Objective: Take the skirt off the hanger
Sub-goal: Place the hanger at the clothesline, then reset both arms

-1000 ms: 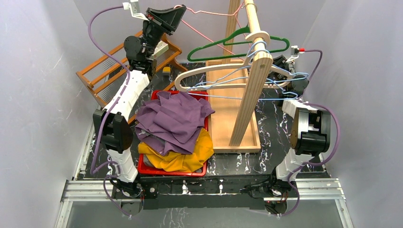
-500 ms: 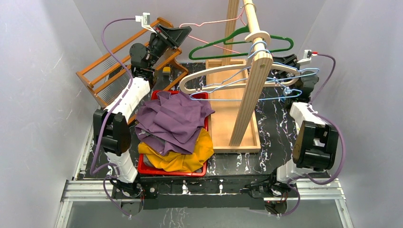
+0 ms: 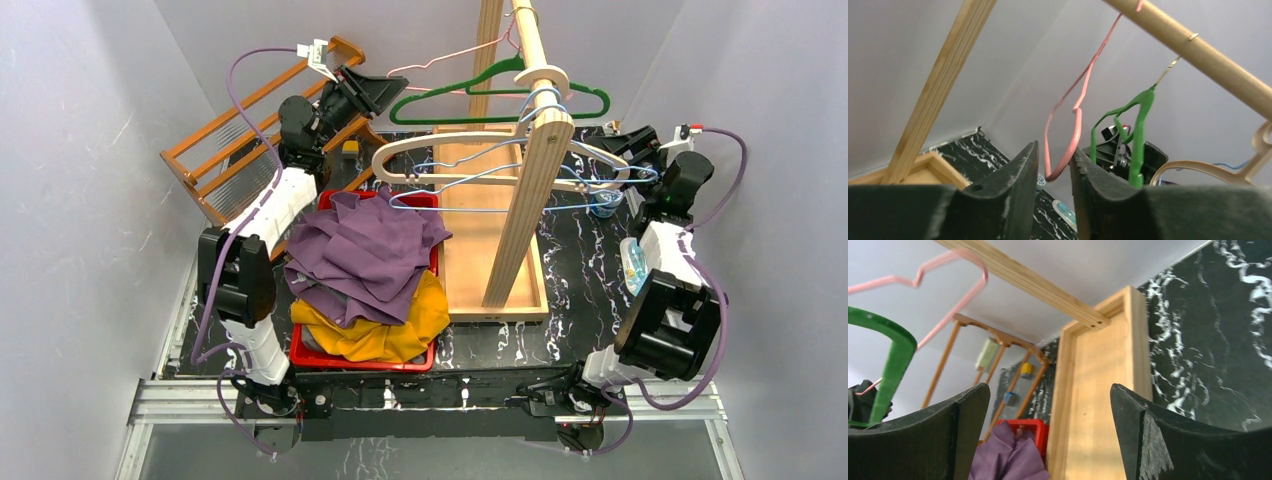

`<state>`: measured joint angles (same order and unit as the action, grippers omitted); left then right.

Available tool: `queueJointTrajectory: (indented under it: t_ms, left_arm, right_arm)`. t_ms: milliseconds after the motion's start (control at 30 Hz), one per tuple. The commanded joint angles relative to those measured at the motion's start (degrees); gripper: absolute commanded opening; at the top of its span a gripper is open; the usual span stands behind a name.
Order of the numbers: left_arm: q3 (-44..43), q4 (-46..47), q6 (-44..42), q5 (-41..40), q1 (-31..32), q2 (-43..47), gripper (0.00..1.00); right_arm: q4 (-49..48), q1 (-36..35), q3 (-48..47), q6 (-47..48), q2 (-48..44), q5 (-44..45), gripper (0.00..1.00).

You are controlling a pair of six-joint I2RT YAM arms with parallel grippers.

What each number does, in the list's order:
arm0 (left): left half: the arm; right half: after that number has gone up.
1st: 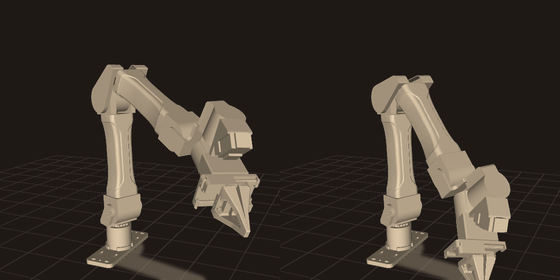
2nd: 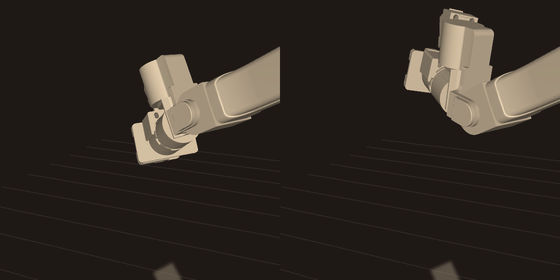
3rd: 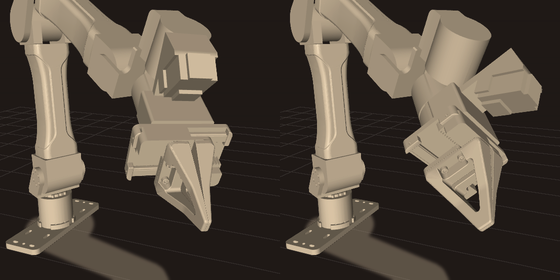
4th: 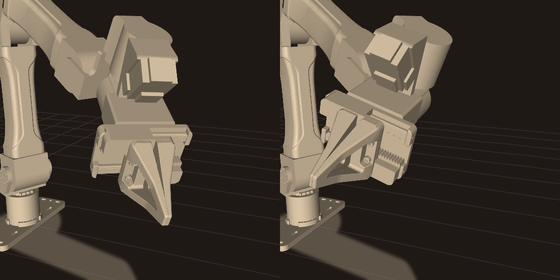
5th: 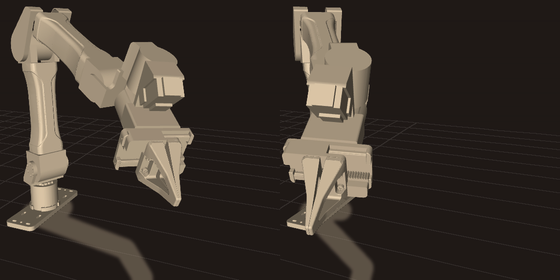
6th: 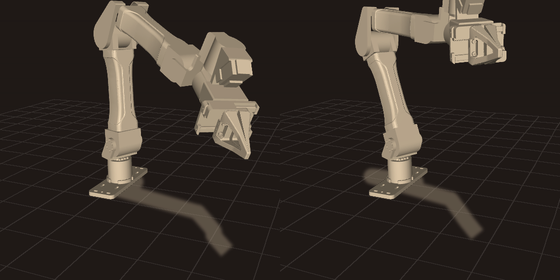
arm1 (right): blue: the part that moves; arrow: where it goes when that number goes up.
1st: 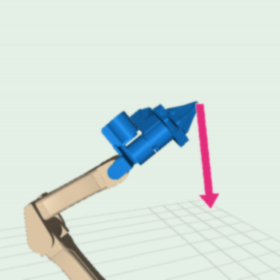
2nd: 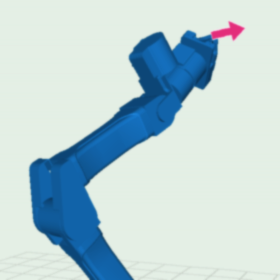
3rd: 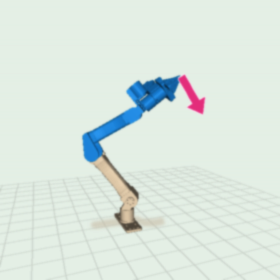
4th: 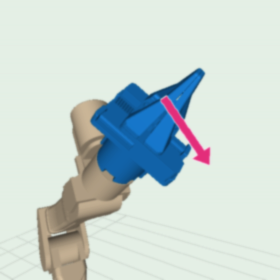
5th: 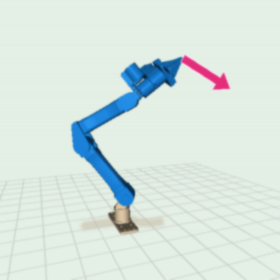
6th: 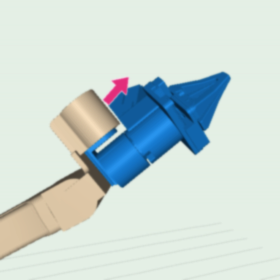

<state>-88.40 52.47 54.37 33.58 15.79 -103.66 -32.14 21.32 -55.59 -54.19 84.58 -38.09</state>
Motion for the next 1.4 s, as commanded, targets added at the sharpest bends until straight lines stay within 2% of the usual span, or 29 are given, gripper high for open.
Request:
queueJointTrajectory:
  t_ms: [0, 100, 200, 267, 300, 333, 400, 467, 533, 600, 767, 900, 1000, 1133, 1267, 1367]
  left_arm:
    - [2.6, -3.6, -3.3, -2.4, -1.2, 3.5, 0.35]
    - [2.2, -11.2, -7.8, -4.3, -1.7, 5.6, 0.45]
    - [2.2, -18.9, -10.2, -6.9, -2.3, 8.2, 0.49]
    - [3.8, -24.3, -10.6, -9.9, -4.1, 11.2, 0.57]
    - [3.7, -27.0, -11.4, -10.6, -5.0, 12.4, 0.78]
    - [3.4, -29.7, -12.7, -11.2, -5.9, 13.4, 0.92]
    - [2.2, -36.5, -14.6, -12.1, -8.8, 16.1, 0.98]
    - [2.1, -39.0, -15.7, -12.2, -11.0, 19.1, 0.98]
    - [-2.0, -44.7, -20.3, -13.4, -11.5, 21.4, 0.98]
    - [-6.8, -49.0, -24.7, -15.3, -11.5, 24.0, 0.98]
    - [-14.8, -55.8, -31.4, -18.5, -11.5, 27.6, 0.98]
    - [-19.6, -62.1, -37.0, -19.3, -9.8, 29.3, 0.98]
    - [-21.1, -65.8, -43.3, -22.4, -5.7, 31.3, 0.98]
    - [-22.9, -70.5, -51.1, -25.4, 1.6, 34.6, 0.98]
    - [-21.0, -72.7, -56.1, -30.9, 7.2, 40.5, 0.98]
    - [-15.3, -70.0, -56.1, -36.5, 8.9, 46.5, 0.98]
  right_arm:
    - [25.3, 0.1, -7.7, 17.6, -4.8, 8.6, 0.98]
    - [36.0, 0.1, -12.3, 24.5, -4.9, 16.0, 0.98]
    - [41.0, 0.1, -16.5, 28.8, -5.6, 20.3, 0.98]
    - [44.8, 0.0, -21.4, 30.5, -5.5, 22.0, 0.98]
    - [46.8, 0.0, -23.8, 31.3, -5.3, 23.1, 0.98]
    - [47.6, 0.0, -25.9, 32.2, -5.1, 24.2, 0.98]
    - [50.0, 0.0, -33.7, 34.0, -4.2, 24.0, 0.98]
    - [52.4, 0.0, -41.8, 35.5, -3.3, 24.2, 0.98]
    - [51.4, 0.0, -46.8, 34.3, -4.4, 20.8, 0.98]
    - [46.5, 0.0, -47.3, 31.0, -8.1, 15.1, 0.98]
    - [40.9, -0.1, -45.7, 28.4, -15.7, 9.5, 0.98]
    - [43.4, -4.4, -46.4, 29.3, -18.3, 6.8, 0.98]
    - [46.0, -8.8, -46.1, 31.7, -21.5, 9.7, 0.98]
    - [53.7, -15.1, -46.6, 37.3, -26.7, 18.2, 0.98]
    - [60.0, -20.0, -46.7, 42.7, -32.4, 31.5, 0.98]
    - [63.7, -23.4, -46.0, 45.4, -36.2, 42.2, 0.98]
